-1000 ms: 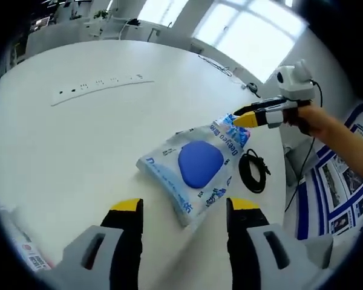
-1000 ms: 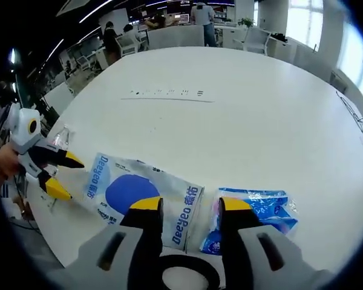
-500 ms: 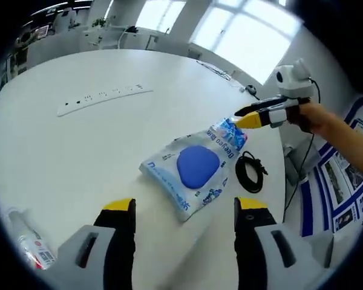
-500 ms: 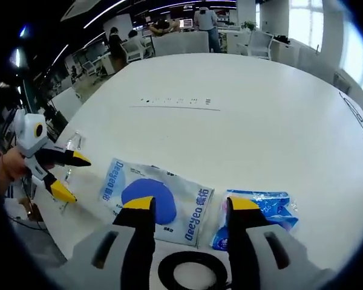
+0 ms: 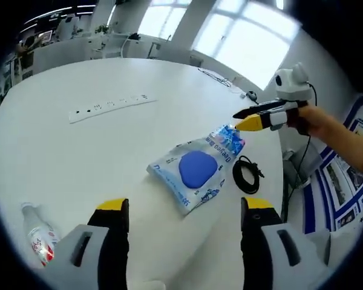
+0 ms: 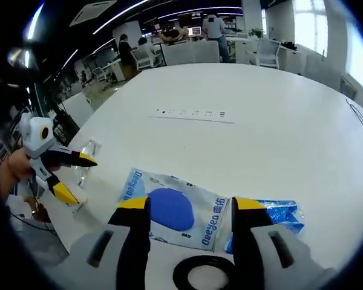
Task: Arrange the tabletop items into an orderly group along one side of the table until the central work area is clear of visible clutter.
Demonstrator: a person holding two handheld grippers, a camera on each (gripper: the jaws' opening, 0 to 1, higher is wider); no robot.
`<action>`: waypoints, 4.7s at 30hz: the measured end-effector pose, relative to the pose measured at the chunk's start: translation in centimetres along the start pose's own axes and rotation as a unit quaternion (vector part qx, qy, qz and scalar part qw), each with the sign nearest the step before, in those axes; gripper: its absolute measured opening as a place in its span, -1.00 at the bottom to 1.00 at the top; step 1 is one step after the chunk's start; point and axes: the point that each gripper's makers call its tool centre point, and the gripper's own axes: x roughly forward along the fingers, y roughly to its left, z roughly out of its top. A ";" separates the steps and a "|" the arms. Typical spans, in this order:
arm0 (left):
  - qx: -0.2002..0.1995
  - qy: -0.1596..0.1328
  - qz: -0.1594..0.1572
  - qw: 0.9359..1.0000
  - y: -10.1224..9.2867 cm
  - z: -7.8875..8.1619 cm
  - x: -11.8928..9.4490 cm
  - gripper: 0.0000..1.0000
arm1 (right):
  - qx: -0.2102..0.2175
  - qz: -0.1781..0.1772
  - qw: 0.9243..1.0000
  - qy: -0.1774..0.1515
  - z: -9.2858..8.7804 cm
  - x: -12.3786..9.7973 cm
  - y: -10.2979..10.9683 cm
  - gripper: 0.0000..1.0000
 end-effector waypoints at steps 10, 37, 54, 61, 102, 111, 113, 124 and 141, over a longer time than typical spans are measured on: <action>-0.007 -0.019 0.011 1.000 0.2 0.0 -2.5 0.62 | -0.003 0.043 0.999 -0.008 1.1 0.2 3.5 0.17; -0.042 -0.081 0.066 0.994 2.2 -1.5 -11.3 0.62 | -0.032 0.170 0.984 -0.032 6.0 -0.6 13.9 0.20; -0.074 -0.111 0.099 0.986 4.9 -3.6 -16.0 0.61 | -0.037 0.253 0.967 -0.009 8.4 2.6 20.8 0.16; -0.086 -0.120 0.109 0.983 5.8 -4.3 -17.2 0.62 | -0.025 0.284 0.959 0.006 8.7 4.4 22.9 0.14; -0.170 -0.191 0.125 0.959 9.7 -8.9 -20.6 0.59 | 0.104 0.399 0.901 0.135 8.0 18.5 31.9 -0.17; -0.174 -0.194 0.120 0.958 10.5 -8.9 -19.9 0.59 | 0.116 0.406 0.893 0.157 7.3 21.1 31.9 -0.20; -0.175 -0.198 0.118 0.957 10.5 -8.8 -19.9 0.59 | 0.121 0.405 0.891 0.163 7.1 21.7 31.9 -0.20; -0.175 -0.207 0.115 0.956 11.0 -8.5 -19.7 0.58 | 0.120 0.419 0.882 0.179 6.1 23.2 33.0 -0.21; -0.176 -0.205 0.105 0.957 11.1 -8.9 -19.2 0.55 | 0.139 0.444 0.867 0.178 6.0 24.2 34.0 -0.40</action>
